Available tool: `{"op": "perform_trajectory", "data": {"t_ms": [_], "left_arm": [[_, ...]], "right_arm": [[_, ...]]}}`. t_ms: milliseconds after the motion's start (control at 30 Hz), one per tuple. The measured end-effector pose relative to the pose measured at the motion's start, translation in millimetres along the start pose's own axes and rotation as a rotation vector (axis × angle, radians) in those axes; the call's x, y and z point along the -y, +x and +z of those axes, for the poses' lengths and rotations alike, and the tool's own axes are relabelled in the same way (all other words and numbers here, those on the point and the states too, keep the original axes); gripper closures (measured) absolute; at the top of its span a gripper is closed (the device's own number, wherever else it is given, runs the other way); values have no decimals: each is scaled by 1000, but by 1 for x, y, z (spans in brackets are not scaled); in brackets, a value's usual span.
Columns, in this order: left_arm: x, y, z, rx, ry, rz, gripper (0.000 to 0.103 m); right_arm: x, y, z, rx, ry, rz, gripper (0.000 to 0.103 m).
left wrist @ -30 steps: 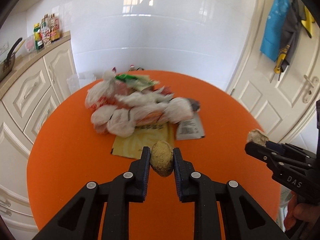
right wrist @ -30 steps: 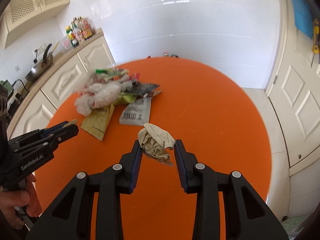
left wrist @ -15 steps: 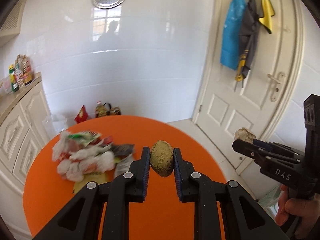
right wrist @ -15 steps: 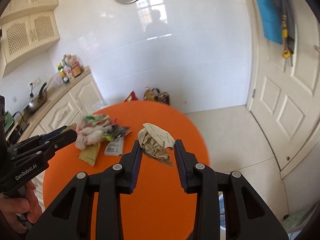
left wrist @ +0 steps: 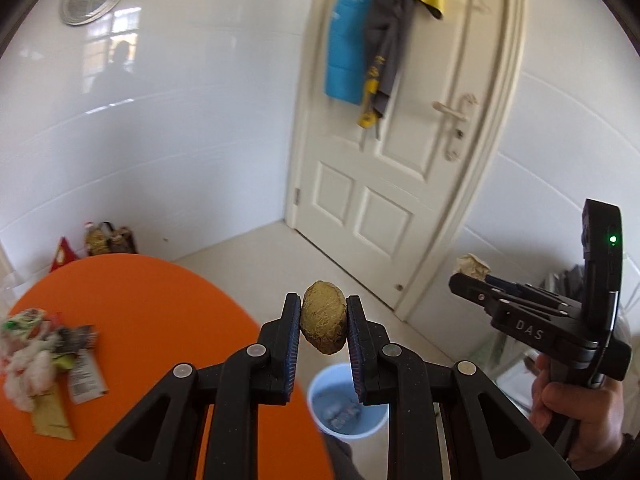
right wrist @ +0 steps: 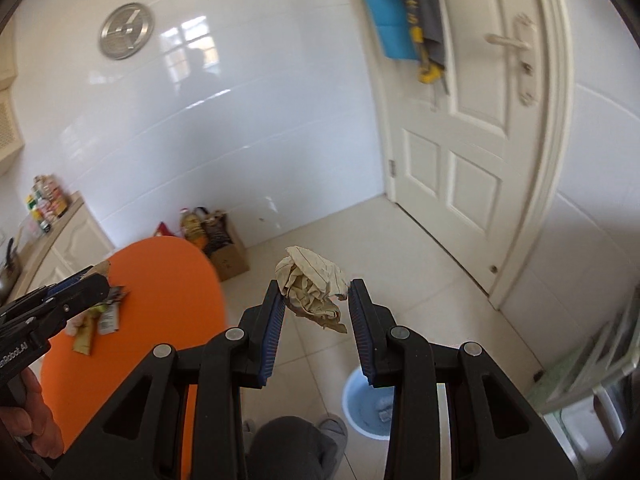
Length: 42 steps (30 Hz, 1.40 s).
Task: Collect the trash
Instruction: 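Carry both items over the blue bucket and open both tools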
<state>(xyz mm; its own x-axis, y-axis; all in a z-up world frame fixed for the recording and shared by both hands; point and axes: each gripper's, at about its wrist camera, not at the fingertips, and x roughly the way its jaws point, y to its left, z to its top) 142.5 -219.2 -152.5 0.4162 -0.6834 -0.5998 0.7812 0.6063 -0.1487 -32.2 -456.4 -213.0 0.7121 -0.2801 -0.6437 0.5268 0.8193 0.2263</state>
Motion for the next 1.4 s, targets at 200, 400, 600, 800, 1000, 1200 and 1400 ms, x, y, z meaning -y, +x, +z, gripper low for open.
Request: {"op": "perform_trajectory", "data": {"t_ms": [200,400,600,800,1000,1200,1400], "left_arm": [[31,80,-6,-173,31,-78,85],[36,158,-22,-349,38,-97,85],[32,223,-25,-484,30,-87,85],[28,284,-29,-602,11,-60,84],[30,323,-24,-681,-1,-49,80],[44,361,-9,-678,11,-19,43],[55,354,-10,-644,39,18,28]], "right_arm": [[57,43,-25,-102,101,-45,70],[98,95,-60,-224,191,-67,70],[128,138,-80,-305,257,-64,70],[149,176,-98,-383,300,-61,70],[164,200,-109,-428,345,-58,65],[176,215,-115,-460,379,-50,46],[174,211,-115,-445,392,-71,9]]}}
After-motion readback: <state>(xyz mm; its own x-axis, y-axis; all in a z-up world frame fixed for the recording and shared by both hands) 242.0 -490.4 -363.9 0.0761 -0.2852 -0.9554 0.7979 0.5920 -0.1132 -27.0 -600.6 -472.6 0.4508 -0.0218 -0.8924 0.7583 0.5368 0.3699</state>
